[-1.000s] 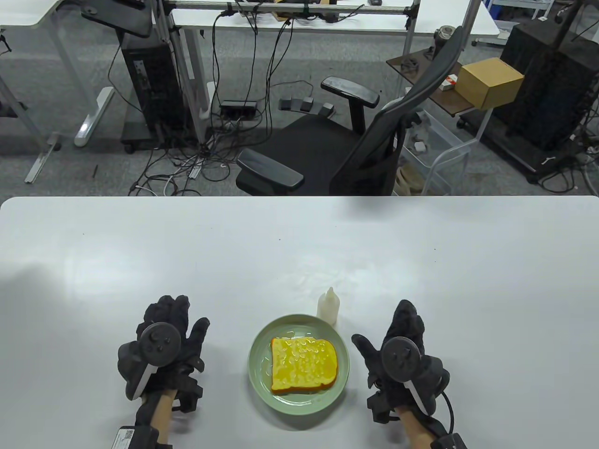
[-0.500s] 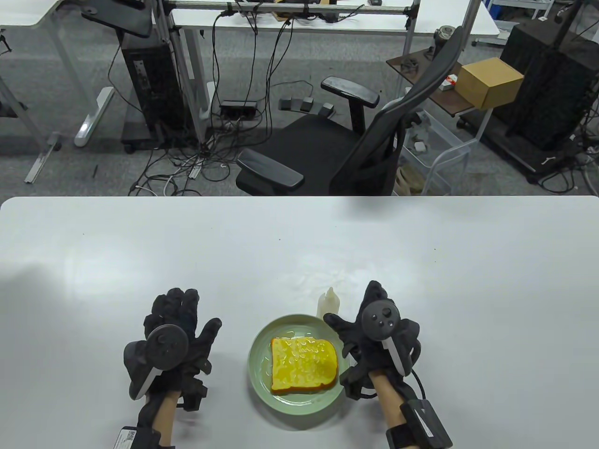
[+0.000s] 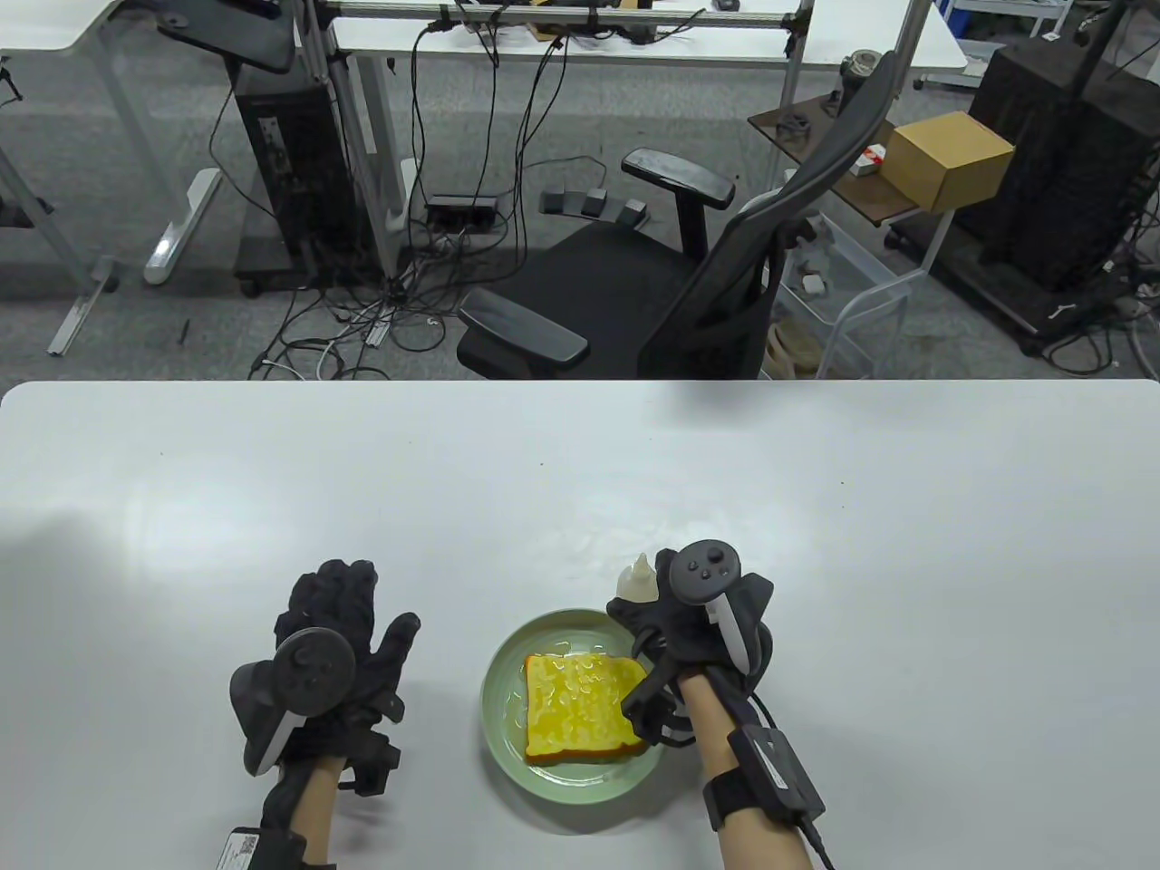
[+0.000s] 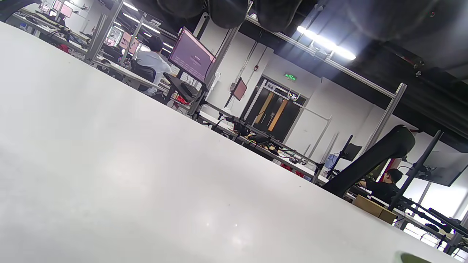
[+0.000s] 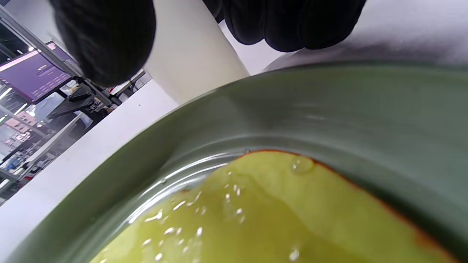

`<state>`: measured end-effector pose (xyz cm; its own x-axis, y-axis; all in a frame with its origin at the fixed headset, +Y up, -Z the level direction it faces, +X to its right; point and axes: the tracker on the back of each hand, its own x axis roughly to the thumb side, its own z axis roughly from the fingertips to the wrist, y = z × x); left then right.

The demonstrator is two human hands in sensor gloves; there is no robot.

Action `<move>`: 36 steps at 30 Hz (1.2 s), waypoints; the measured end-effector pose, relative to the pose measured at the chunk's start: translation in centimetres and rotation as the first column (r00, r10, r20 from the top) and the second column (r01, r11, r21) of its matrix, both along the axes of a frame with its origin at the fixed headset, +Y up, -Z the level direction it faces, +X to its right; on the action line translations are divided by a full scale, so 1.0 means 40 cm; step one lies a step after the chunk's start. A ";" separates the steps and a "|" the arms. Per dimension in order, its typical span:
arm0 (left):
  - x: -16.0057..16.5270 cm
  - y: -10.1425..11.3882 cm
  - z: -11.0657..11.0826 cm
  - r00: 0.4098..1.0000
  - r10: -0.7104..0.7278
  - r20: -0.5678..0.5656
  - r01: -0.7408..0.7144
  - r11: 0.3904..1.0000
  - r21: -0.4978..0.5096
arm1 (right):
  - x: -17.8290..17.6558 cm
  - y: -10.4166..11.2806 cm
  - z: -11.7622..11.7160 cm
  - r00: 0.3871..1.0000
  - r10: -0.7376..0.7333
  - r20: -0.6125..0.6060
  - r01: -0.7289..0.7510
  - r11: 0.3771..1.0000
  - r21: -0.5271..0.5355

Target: Squeeze honey bottle to draw zigzag on toast

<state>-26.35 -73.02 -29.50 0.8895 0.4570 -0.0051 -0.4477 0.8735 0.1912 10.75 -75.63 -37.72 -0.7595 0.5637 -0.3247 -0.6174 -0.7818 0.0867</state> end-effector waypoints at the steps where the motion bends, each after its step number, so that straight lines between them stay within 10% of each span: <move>1: 0.000 0.001 0.000 1.000 0.000 0.000 0.000 1.000 -0.002 | 0.000 -0.002 -0.002 1.000 0.005 -0.003 -0.005 1.000 -0.002; 14: -0.003 0.001 0.000 1.000 0.010 -0.004 -0.010 1.000 -0.003 | 0.018 0.022 0.016 0.997 -0.070 0.046 0.059 0.978 0.202; 24: 0.052 0.027 0.002 0.997 -0.001 0.082 -0.001 1.000 0.023 | 0.065 0.108 0.128 0.942 -0.313 -0.120 0.330 0.801 0.499; 36: 0.118 0.099 0.029 0.981 0.031 0.194 -0.051 0.994 0.100 | 0.053 0.099 0.216 0.942 -0.254 -0.220 0.330 0.826 0.456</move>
<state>-21.63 -69.08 -28.33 0.8500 0.4819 0.2129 -0.5195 0.8338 0.1868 12.88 -71.67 -29.07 -0.5508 0.8221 0.1445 -0.8335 -0.5328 -0.1460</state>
